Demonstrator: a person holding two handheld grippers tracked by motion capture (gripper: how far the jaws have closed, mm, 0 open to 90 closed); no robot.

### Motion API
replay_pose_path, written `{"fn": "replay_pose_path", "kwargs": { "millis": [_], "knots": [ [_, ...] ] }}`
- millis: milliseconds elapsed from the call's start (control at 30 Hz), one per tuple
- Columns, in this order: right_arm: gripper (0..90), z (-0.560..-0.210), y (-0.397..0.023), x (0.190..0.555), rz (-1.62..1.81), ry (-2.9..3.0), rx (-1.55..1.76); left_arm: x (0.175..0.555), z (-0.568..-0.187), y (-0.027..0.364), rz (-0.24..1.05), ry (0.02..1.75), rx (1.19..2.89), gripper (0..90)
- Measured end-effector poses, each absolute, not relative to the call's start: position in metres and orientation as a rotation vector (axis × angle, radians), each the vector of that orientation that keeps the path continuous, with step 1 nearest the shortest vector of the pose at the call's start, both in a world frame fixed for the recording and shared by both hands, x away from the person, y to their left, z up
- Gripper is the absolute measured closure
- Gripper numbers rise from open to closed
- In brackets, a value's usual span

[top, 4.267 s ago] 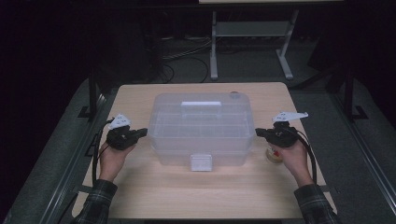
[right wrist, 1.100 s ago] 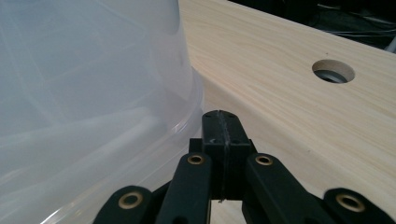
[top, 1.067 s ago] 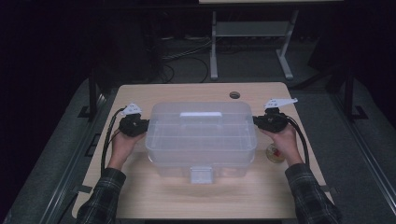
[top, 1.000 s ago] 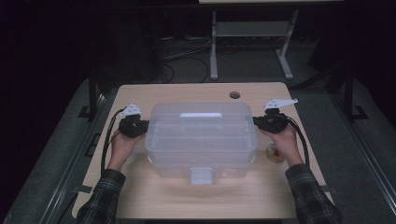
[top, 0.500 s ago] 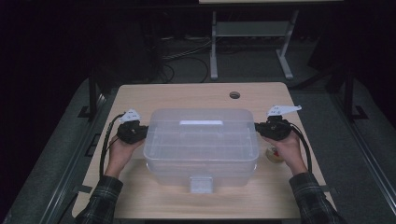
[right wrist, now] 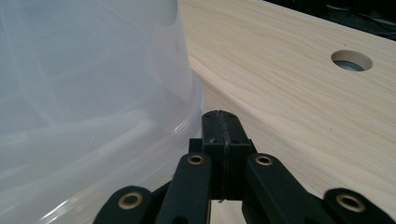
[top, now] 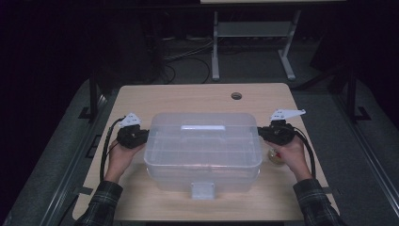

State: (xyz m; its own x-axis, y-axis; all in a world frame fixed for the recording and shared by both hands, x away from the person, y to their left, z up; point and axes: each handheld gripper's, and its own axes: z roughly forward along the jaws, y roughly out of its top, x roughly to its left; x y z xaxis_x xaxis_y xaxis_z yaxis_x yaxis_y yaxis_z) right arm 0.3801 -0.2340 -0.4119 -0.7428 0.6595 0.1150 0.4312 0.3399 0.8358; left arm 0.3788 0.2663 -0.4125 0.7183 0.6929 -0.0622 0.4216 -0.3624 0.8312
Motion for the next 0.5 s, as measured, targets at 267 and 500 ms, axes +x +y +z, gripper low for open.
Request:
{"fn": "replay_pose_path", "kwargs": {
  "millis": [267,500],
  "knots": [
    [90.0,-0.404,-0.243,0.374,1.341,2.325,1.054,0.366,-0.406,0.284,0.390,0.875,1.996,90.0],
    [90.0,-0.396,-0.256,0.361,1.344,2.316,1.063,0.346,-0.402,0.299,0.394,0.887,1.989,90.0]
  ]
}}
